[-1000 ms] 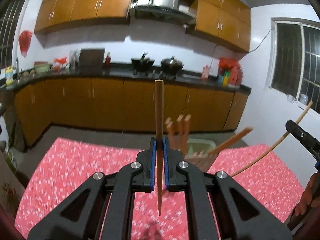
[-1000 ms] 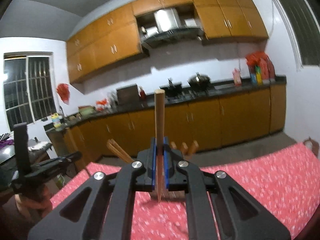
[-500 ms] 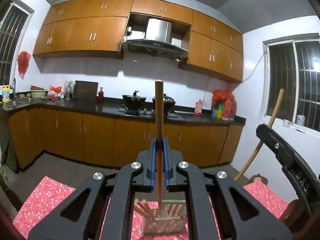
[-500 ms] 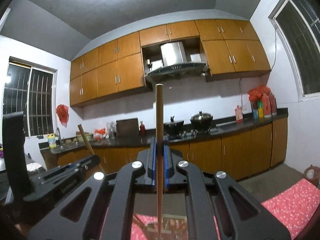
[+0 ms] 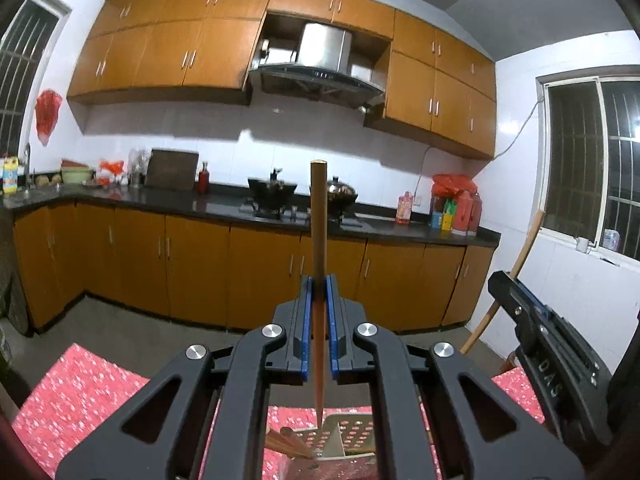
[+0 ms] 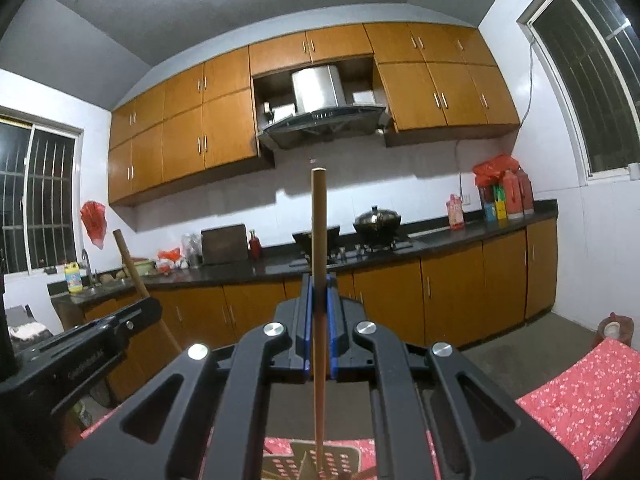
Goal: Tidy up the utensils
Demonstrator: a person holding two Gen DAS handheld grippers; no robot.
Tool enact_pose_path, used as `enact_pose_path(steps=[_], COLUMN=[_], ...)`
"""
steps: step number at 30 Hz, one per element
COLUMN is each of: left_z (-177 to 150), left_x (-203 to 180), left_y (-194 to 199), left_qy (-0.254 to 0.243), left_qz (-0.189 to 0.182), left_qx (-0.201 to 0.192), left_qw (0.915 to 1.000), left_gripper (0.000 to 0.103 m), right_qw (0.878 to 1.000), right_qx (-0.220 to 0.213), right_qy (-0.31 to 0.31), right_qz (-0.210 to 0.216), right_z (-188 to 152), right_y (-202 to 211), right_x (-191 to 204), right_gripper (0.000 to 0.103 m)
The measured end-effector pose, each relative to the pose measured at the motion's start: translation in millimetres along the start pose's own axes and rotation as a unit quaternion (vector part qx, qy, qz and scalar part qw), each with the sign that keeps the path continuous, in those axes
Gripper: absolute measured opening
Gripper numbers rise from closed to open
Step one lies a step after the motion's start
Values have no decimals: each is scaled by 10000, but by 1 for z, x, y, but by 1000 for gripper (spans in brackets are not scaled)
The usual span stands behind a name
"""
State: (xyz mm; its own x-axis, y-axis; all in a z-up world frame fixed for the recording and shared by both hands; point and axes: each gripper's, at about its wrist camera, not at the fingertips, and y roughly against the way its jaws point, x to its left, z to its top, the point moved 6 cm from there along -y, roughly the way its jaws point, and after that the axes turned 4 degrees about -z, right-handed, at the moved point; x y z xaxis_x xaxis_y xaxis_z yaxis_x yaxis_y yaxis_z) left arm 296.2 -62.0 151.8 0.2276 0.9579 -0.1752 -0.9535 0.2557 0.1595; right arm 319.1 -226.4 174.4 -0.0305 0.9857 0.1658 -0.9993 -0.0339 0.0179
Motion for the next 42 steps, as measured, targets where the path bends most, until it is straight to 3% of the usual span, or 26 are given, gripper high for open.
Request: enact_pose_path(steps=[11,13,15,20,23,28,34,38,42], left_z=[-22,-21,-17,-8,-2,-3,-31,-62,-91], left_x=[-3,-3,-1,4,10,24,41,53,62], left_y=[-14,-11,-8,7,24,68,125,153,171], left_qy=[24,40,87,196,258,252,3,-94,-67], left_qz=[-169,-176,-166,-176,-159,-46,335,565,746], left_qx=[411,414,381,263,168,66,23,185,421], left_qw=[9990,9990,9991,9993,9994,9997,9994,9982,9963], left_gripper=[8,13,24,27,29,48,90,100,101], right_qw=[9992,9991,9991,9994,9995,9995,9989,9973,9941], right_qx=[366,363,337,215,193,180,450,704,1053], right_qy=[-122,-147,-144,-109,-153,-230,88,135,72], right_qz=[125,164,199,247,220,118,-33,-173,-251], right_z=[-24,-21,-19,-7,-2,-7,-39,-68,-90], right_y=[-1,4,12,37,59,102,153,181,197], right_x=[1,1,3,2,-3,-16,-23,-26,-24], right_gripper=[11,11,12,20,33,63,93,99,99])
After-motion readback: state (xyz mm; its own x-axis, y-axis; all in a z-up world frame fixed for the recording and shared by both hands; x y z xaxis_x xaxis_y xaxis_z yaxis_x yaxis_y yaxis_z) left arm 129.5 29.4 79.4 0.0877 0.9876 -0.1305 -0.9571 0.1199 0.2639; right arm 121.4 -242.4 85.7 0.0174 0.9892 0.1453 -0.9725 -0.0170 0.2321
